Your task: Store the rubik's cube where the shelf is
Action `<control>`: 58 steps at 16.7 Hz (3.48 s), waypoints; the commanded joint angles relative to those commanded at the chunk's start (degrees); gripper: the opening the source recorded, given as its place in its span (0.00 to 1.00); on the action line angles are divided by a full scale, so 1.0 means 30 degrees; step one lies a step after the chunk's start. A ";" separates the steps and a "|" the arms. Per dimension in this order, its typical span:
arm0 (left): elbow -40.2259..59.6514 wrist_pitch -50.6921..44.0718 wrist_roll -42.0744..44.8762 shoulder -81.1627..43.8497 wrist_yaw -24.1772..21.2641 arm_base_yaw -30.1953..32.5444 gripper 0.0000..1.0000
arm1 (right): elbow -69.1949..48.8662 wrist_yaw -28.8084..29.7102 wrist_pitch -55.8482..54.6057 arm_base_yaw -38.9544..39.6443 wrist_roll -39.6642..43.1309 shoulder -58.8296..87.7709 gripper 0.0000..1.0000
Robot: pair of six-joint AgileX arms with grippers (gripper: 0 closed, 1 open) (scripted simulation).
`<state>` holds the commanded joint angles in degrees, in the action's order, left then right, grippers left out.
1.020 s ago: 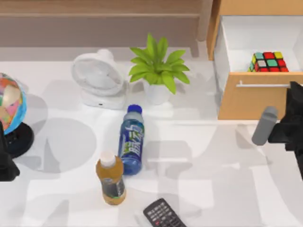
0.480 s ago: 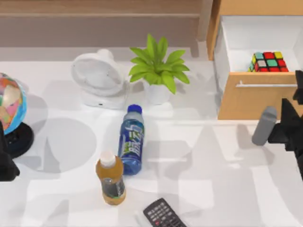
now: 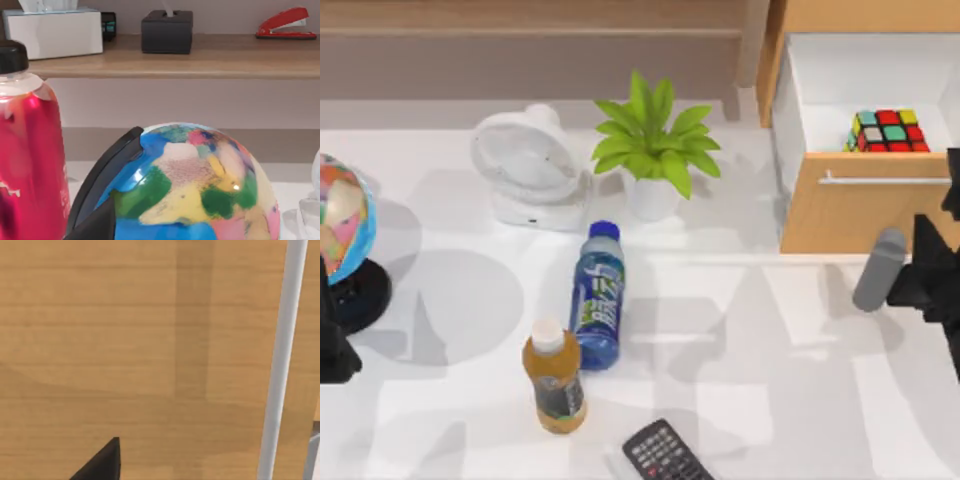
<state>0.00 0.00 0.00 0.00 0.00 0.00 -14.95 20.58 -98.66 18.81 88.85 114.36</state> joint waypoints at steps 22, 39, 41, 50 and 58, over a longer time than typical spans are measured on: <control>0.0000 0.0000 0.0000 0.0000 0.0000 0.0000 1.00 | -0.7816 -0.4323 1.5175 0.3718 -0.9731 -0.3612 1.00; 0.0000 0.0000 0.0000 0.0000 0.0000 0.0000 1.00 | -3.4232 -0.6881 5.2400 -0.1798 -2.7753 0.3661 1.00; 0.0000 0.0000 0.0000 0.0000 0.0000 0.0000 1.00 | -3.6751 -0.6814 5.5423 -0.2460 -2.9068 0.5146 1.00; 0.0000 0.0000 0.0000 0.0000 0.0000 0.0000 1.00 | -4.1827 -0.6566 6.1039 -0.3745 -3.1513 0.8637 1.00; 0.0000 0.0000 0.0000 0.0000 0.0000 0.0000 1.00 | -4.0637 -0.6570 6.0406 -0.3639 -3.1606 0.8076 1.00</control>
<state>0.00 0.00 0.00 0.00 0.00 0.00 -136.86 0.87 82.56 7.89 -5.97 138.59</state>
